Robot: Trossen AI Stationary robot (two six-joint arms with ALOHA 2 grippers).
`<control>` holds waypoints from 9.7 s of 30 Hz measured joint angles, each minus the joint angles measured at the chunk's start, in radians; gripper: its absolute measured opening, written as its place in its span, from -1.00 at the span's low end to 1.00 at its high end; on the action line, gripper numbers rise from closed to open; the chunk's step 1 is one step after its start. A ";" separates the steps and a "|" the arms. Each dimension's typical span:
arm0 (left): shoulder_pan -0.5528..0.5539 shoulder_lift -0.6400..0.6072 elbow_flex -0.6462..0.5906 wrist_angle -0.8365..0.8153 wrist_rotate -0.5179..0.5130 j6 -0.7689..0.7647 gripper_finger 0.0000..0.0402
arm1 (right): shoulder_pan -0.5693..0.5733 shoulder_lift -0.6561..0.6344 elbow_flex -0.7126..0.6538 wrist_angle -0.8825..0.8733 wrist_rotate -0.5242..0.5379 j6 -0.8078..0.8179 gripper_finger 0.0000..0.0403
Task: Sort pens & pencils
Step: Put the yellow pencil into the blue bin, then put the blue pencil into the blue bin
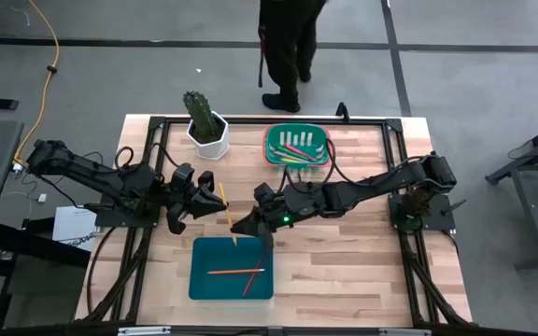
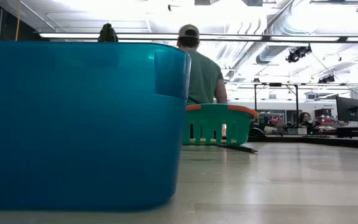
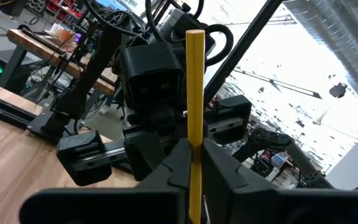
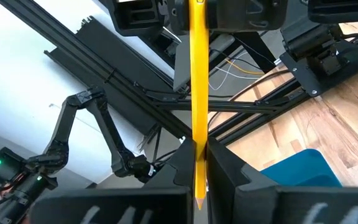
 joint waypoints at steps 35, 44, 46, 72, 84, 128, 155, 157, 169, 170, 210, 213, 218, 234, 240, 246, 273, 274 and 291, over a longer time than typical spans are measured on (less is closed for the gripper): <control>0.001 0.000 0.000 -0.020 0.026 0.008 -0.92 | -0.025 0.000 0.000 -0.048 0.022 -0.047 -0.37; -0.001 -0.003 0.000 -0.111 0.101 0.002 -0.93 | -0.033 0.000 0.000 -0.117 0.019 -0.074 -0.37; 0.000 -0.003 0.000 -0.131 0.103 0.002 -0.92 | -0.034 0.000 0.000 -0.125 0.019 -0.074 -0.37; 0.000 -0.003 0.000 -0.606 0.256 0.028 -0.92 | -0.033 -0.025 0.000 -0.530 0.083 -0.024 -0.37; 0.000 0.033 0.000 -0.660 0.258 0.055 -0.92 | -0.033 -0.025 0.000 -0.531 0.084 -0.021 -0.37; -0.066 0.323 0.106 -0.738 0.220 0.159 -0.93 | -0.032 -0.039 0.000 -0.827 0.160 -0.007 -0.37; -0.066 0.480 0.278 -0.881 0.251 0.321 -0.78 | -0.022 -0.038 0.000 -0.861 0.176 0.005 -0.37; -0.066 0.480 0.278 -0.881 0.252 0.320 -0.73 | -0.022 -0.038 0.000 -0.861 0.176 0.005 -0.37; -0.066 0.452 0.277 -0.791 0.259 0.355 -0.43 | -0.022 -0.038 0.000 -0.880 0.180 0.027 -0.37; -0.066 0.437 0.277 -0.773 0.259 0.358 -0.44 | -0.022 -0.038 0.000 -0.892 0.187 0.036 -0.37; 0.105 -0.441 0.277 -0.900 0.164 0.481 -0.48 | -0.300 0.148 -0.012 -1.135 0.011 0.551 -0.37; 0.105 -0.452 0.277 -0.902 0.164 0.504 -0.48 | -0.306 0.167 -0.012 -1.150 -0.008 0.559 -0.38; 0.105 -0.455 0.277 -0.931 0.164 0.519 -0.48 | -0.306 0.181 -0.012 -1.187 -0.018 0.582 -0.38; 0.105 -0.454 0.277 -0.976 0.173 0.556 -0.48 | -0.303 0.187 -0.055 -1.230 -0.013 0.547 -0.38; 0.105 -0.454 0.277 -0.976 0.174 0.556 -0.48 | -0.298 0.186 -0.097 -1.154 -0.020 0.547 -0.38; 0.105 -0.454 0.277 -0.976 0.175 0.554 -0.48 | -0.298 0.186 -0.150 -1.080 -0.049 0.547 -0.38; 0.105 -0.454 0.277 -0.974 0.172 0.529 -0.48 | -0.319 0.186 -0.154 -1.065 -0.049 0.450 -0.54; 0.105 -0.454 0.277 -0.974 0.172 0.529 -0.48 | -0.319 0.186 -0.154 -1.065 -0.046 0.450 -0.54; 0.105 -0.454 0.277 -0.974 0.172 0.526 -0.48 | -0.342 0.186 -0.154 -1.077 -0.023 0.382 -0.54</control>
